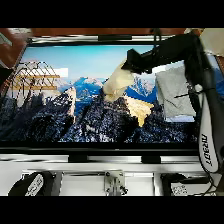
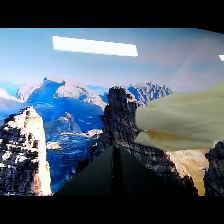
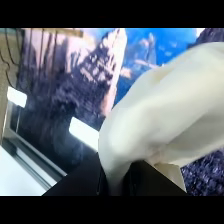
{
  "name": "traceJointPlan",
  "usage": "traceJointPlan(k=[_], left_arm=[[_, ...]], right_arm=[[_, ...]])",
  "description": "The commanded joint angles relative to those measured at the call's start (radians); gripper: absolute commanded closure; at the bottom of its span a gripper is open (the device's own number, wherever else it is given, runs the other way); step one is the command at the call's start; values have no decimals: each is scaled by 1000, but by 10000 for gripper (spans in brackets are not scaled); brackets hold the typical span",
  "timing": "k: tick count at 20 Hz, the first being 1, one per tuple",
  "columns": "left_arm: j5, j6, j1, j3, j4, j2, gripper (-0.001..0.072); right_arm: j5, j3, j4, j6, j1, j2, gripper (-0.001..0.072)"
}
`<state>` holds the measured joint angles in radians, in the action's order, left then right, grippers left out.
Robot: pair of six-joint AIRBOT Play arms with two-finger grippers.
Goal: Fold the shirts.
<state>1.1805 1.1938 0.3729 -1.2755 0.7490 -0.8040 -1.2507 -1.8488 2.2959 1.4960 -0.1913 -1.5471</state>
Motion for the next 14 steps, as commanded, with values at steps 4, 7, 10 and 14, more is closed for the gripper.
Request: traceJointPlan(k=[4, 7, 10, 14], left_arm=[[18, -4, 0, 0, 1, 0, 672], [27, -4, 0, 0, 1, 0, 672], [27, -3, 0, 0, 1, 0, 672], [27, -3, 0, 1, 1, 0, 672]], right_arm=[[-1, -32, -2, -37, 122, 100, 636], [16, -31, -34, -37, 162, 100, 637], [135, -32, -95, -36, 178, 92, 637], [479, -32, -114, -36, 178, 56, 637]])
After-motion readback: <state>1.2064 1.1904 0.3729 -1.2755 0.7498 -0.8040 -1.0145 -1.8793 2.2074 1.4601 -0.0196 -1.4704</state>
